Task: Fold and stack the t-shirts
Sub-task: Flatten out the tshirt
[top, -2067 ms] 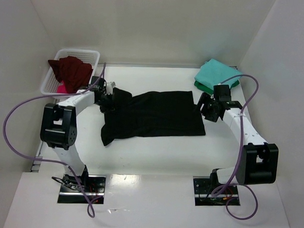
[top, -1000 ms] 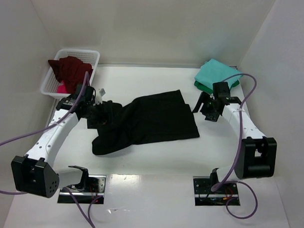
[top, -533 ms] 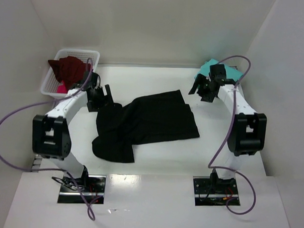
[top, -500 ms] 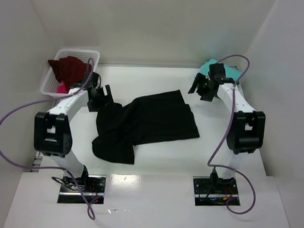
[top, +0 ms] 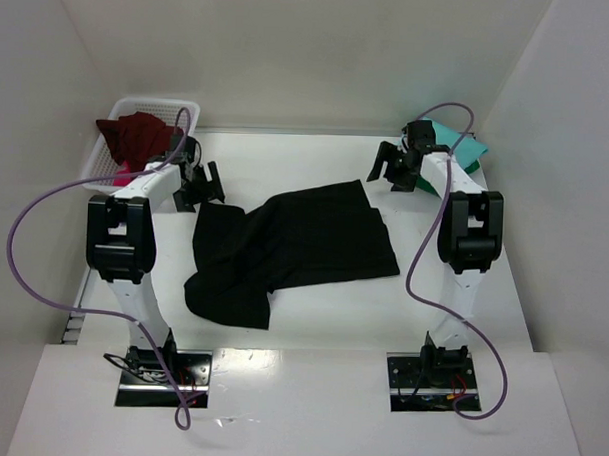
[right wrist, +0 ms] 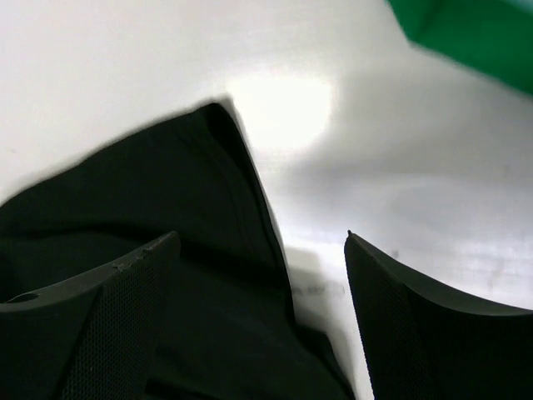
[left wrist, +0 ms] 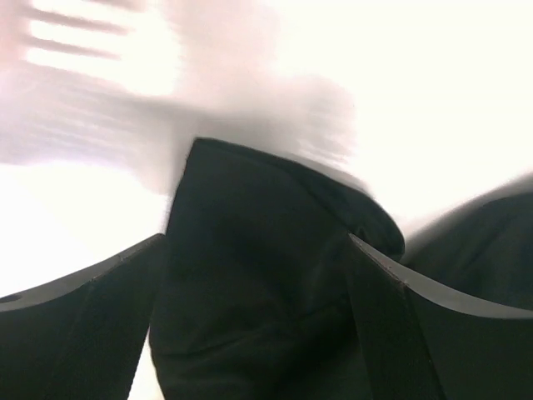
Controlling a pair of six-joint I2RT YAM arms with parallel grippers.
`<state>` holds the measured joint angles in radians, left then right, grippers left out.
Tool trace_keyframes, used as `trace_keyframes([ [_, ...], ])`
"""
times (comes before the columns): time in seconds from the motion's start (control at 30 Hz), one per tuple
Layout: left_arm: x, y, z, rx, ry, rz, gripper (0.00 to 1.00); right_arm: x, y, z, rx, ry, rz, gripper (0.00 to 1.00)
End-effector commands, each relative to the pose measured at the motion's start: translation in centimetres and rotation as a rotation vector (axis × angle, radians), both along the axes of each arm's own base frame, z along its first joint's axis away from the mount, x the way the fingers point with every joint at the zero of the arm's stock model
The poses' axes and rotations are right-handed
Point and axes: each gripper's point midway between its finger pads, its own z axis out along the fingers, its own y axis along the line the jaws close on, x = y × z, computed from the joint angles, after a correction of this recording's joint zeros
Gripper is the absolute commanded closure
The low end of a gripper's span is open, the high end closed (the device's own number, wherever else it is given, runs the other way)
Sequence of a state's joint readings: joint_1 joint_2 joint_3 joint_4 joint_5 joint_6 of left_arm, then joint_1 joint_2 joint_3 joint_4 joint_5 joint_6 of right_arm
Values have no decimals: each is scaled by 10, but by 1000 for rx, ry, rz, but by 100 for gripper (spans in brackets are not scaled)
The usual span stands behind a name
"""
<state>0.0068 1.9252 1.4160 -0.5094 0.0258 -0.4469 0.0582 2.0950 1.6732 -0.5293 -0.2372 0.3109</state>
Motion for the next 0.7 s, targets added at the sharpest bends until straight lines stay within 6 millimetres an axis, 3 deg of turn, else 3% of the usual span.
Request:
trace_keyframes([
  [0.0, 21, 8, 14, 18, -71, -4, 7, 26, 10, 13, 2, -82, 62, 15],
  [0.2, 22, 8, -13, 21, -27, -13, 7, 30, 12, 9, 9, -79, 68, 15],
  [0.67, 22, 40, -33, 170, 2, 110, 20, 32, 16, 18, 32, -94, 74, 15],
])
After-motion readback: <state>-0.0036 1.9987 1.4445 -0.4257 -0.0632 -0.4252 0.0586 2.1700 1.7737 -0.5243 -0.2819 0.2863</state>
